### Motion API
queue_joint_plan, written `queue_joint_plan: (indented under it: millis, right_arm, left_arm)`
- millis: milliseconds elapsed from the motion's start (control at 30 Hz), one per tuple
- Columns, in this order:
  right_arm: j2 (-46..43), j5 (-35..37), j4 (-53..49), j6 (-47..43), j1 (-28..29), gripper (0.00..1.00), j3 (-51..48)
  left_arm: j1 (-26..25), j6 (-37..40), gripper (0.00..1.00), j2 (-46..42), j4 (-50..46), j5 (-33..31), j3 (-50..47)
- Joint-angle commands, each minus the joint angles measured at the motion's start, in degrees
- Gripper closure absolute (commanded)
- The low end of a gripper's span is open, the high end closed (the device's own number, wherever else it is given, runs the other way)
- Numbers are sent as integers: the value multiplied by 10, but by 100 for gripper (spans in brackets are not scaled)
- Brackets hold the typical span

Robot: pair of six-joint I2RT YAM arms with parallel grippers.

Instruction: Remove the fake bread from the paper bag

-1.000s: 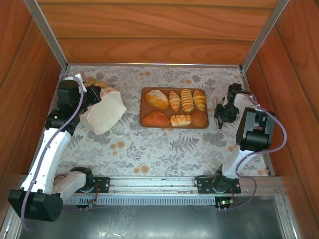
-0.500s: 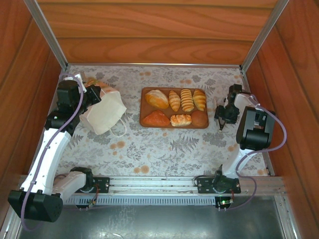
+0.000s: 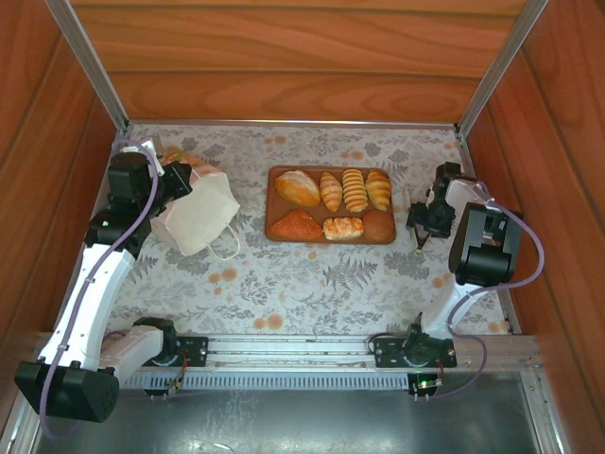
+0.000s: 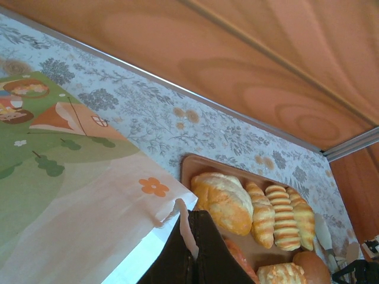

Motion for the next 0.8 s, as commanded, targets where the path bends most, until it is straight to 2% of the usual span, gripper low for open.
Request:
queue_joint_plan:
  millis: [0,333,433,500,667,767]
  right_arm:
    - [-24,-28,-7,9,-7,24,-10]
    - [-30,-10,-15,10,-9,22,-20]
    - [-63,-11,-21,19,-9,22,-21]
    - [-116,-21,-23,30,-9,22,-26]
    - [-251,-132,-9,65,-6,27,-43]
    - [-326,-291,38,120,9,35,-62]
  left_arm:
    - [1,10,100,-2,9,9,18]
    - [1,11,100,-5,9,8,18]
    - [1,12,100,-5,9,7,20]
    - [1,12,100,-5,9,7,22]
    - [2,13,100,2,10,5,32]
    - [2,13,100,5,11,4,38]
